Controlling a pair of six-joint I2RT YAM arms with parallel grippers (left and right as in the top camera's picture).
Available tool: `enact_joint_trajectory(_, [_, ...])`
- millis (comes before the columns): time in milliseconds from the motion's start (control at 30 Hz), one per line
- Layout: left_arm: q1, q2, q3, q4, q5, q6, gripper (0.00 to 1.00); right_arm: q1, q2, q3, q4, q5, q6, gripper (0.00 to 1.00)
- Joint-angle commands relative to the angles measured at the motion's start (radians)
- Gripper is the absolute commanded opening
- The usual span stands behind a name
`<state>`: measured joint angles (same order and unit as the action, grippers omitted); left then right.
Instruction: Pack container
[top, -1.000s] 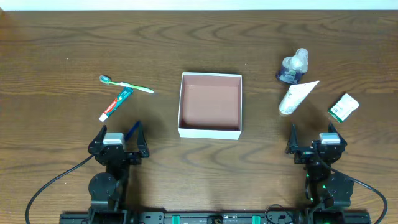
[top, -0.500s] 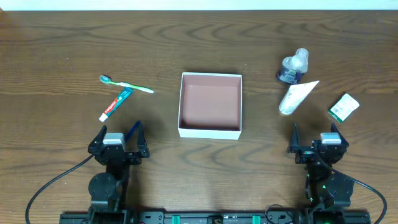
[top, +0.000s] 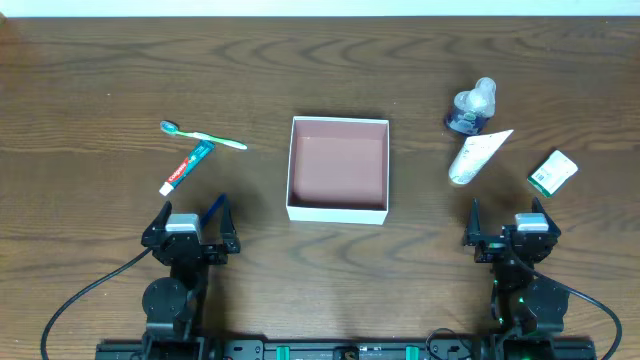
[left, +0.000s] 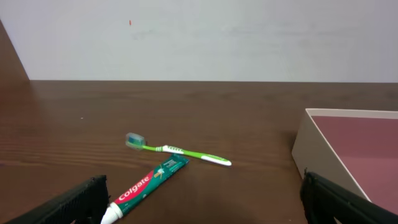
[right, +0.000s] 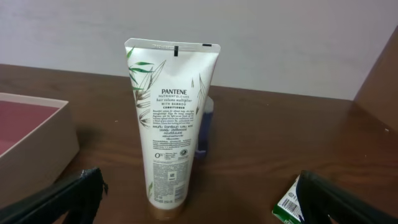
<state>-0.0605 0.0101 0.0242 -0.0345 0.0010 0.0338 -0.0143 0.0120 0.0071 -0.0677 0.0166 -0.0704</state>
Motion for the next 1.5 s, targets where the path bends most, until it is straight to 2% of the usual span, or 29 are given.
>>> enact_joint_trajectory(0, [0.005, -0.005, -0.020, -0.039, -0.009, 0.014, 0.98, 0.013, -0.006, -0.002, -0.004, 0.012, -0.013, 0.99])
enact_joint_trajectory(567, [0.005, -0.005, -0.020, -0.039, -0.009, 0.014, 0.98, 0.013, -0.006, -0.002, -0.004, 0.012, -0.013, 0.99])
enact_joint_trajectory(700, [0.005, -0.005, -0.020, -0.039, -0.009, 0.014, 0.98, 0.013, -0.006, -0.002, 0.068, 0.000, -0.013, 0.99])
enact_joint_trajectory(800, [0.005, -0.005, -0.020, -0.039, -0.009, 0.014, 0.98, 0.013, -0.006, -0.002, 0.082, -0.076, -0.013, 0.99])
enact_joint_trajectory(967, [0.005, -0.005, -0.020, -0.039, -0.009, 0.014, 0.98, 0.013, -0.006, 0.000, 0.076, -0.323, -0.007, 0.99])
enact_joint_trajectory(1067, [0.005, -0.005, -0.020, -0.039, -0.009, 0.014, 0.98, 0.013, -0.006, 0.013, 0.076, -0.399, 0.068, 0.99])
enact_joint_trajectory(1233, [0.005, -0.005, -0.020, -0.039, -0.009, 0.014, 0.98, 0.013, -0.006, 0.099, 0.074, -0.459, 0.154, 0.99])
enact_joint_trajectory(1467, [0.005, -0.005, -0.020, -0.039, -0.009, 0.014, 0.98, 0.013, 0.044, 0.364, -0.041, -0.507, 0.155, 0.99])
